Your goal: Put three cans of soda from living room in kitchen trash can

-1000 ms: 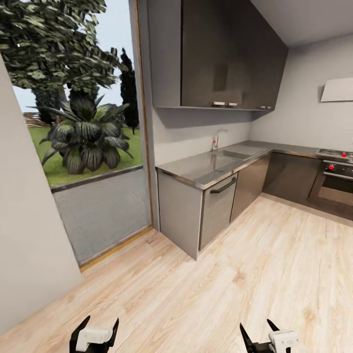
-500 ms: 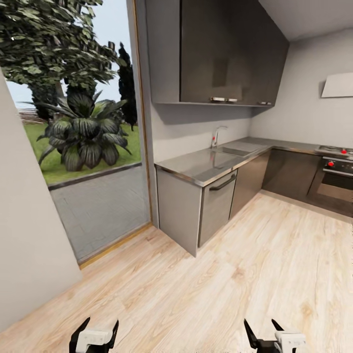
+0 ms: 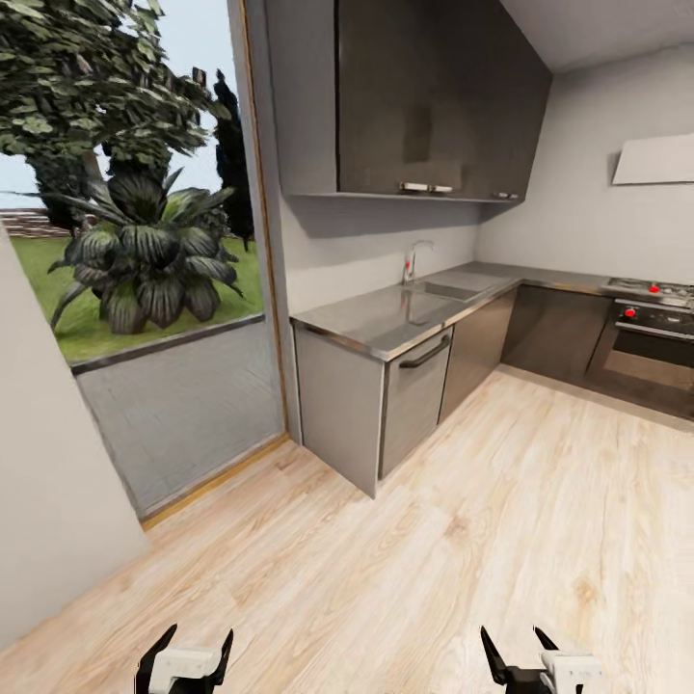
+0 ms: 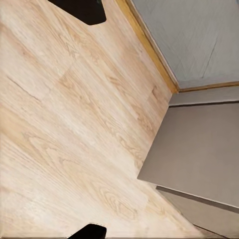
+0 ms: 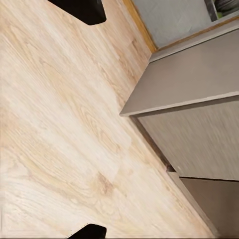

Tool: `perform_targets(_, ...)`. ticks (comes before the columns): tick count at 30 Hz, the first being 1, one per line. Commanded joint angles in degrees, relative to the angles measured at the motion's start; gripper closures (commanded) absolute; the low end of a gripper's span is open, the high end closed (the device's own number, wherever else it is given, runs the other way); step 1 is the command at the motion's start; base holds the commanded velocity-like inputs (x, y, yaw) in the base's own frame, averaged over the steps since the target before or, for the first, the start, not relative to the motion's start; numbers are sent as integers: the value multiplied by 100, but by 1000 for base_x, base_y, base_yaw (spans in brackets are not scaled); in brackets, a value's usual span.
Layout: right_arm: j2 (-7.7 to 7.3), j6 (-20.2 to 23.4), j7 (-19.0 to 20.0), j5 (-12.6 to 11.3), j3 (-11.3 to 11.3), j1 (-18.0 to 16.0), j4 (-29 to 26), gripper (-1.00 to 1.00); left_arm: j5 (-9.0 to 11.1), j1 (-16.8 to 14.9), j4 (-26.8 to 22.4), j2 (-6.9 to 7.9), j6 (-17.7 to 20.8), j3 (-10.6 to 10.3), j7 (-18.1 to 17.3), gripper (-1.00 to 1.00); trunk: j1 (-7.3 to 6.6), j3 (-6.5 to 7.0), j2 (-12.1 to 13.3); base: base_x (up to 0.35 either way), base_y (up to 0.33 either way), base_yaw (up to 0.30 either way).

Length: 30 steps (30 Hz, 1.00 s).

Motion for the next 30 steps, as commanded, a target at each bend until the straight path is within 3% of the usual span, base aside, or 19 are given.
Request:
perform_targets(1, 0, 0, 1, 0, -1, 0, 0, -100, 0, 0, 0, 0, 0, 0, -1, -100, 0, -3, 0, 0, 0, -210)
perform_targets(12, 37, 27, -124, -94, -50, -2, -7, -100, 1, 0, 0, 0, 0, 0, 1, -100, 0, -11, 0, 0, 0, -112)
perform_targets(15, -4, 456, -126, -224, -97, -19, -23, -100, -3, 0, 0, 0, 0, 0, 1, -100, 0, -12, 0, 0, 0, -54)
perform_targets(16, -28, 815, -68, -258, -111, -26, -55, -100, -5, 0, 0, 0, 0, 0, 2, -100, 0, -12, 0, 0, 0, -145)
perform_targets(17, -68, 1284, 265, -291, -153, -31, -88, -100, -7, 0, 0, 0, 0, 0, 4, -100, 0, -11, 0, 0, 0, -206)
perform_targets(24, -99, 1547, 705, -295, -184, -34, -102, -100, -15, 0, 0, 0, 0, 0, 4, -100, 0, 0, 0, 0, 0, -229)
perform_targets(30, -103, 1591, 763, -292, -189, -40, -98, -100, -13, 0, 0, 0, 0, 0, 4, -100, 0, 12, 0, 0, 0, -244)
